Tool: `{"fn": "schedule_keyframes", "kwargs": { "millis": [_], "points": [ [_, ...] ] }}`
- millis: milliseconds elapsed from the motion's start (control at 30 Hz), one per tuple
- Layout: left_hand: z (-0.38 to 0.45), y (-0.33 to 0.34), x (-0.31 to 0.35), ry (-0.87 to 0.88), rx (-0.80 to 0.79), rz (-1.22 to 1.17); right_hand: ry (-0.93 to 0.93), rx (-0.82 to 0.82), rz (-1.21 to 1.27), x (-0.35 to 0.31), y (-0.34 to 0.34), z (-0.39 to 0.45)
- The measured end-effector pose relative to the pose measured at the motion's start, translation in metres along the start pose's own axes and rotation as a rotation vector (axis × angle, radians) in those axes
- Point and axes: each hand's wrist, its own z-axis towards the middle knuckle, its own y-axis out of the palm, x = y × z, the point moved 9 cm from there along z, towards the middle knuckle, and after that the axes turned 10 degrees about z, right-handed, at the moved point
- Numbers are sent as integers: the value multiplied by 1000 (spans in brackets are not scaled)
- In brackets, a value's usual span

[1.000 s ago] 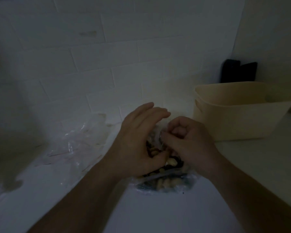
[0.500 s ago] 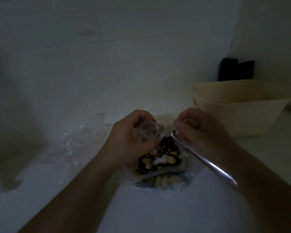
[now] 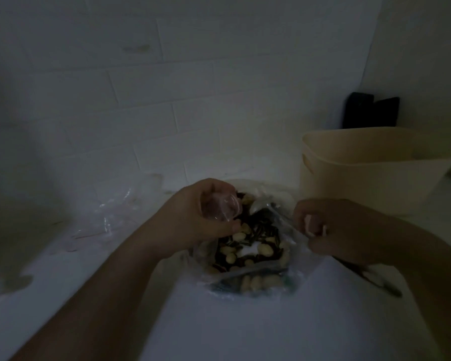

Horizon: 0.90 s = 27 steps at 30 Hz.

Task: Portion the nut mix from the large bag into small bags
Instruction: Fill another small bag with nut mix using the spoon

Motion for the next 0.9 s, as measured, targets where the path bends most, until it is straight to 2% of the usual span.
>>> {"fn": "schedule_keyframes", "kwargs": {
  "millis": [100, 167, 233, 300, 367, 433, 500, 600, 667, 767, 900],
  "points": [
    [0, -3, -2, -25, 12, -14, 24, 2, 459, -7, 2, 4],
    [0, -8, 0, -20, 29, -7, -55, 9, 801, -15, 7, 9],
    [-2, -13, 0, -9, 29, -2, -138, -6, 966, -25, 14, 14],
    [-3, -20, -1, -2, 3, 27, -109, 78, 852, -25, 17, 21],
    [-6, -24, -5, -15, -51, 97, -170, 290, 473, -33, 4, 20],
    [-8, -20, -10, -58, -141, 150, -266, 411, 256, -50, -7, 10],
    [-10, -14, -11, -62, -195, 259, -380, 465, 214, -64, -14, -4],
    [-10, -17, -16, -95, -171, 349, -447, 535, 99, -72, -24, -17],
    [-9, -21, -21, -135, -158, 349, -461, 584, 15, -73, -30, -20],
    [-9, -17, -20, -161, -168, 269, -433, 563, 56, -68, -25, -13],
    [-8, -5, -9, -139, -184, 185, -497, 556, -93, -85, -11, -10]
  ]
}}
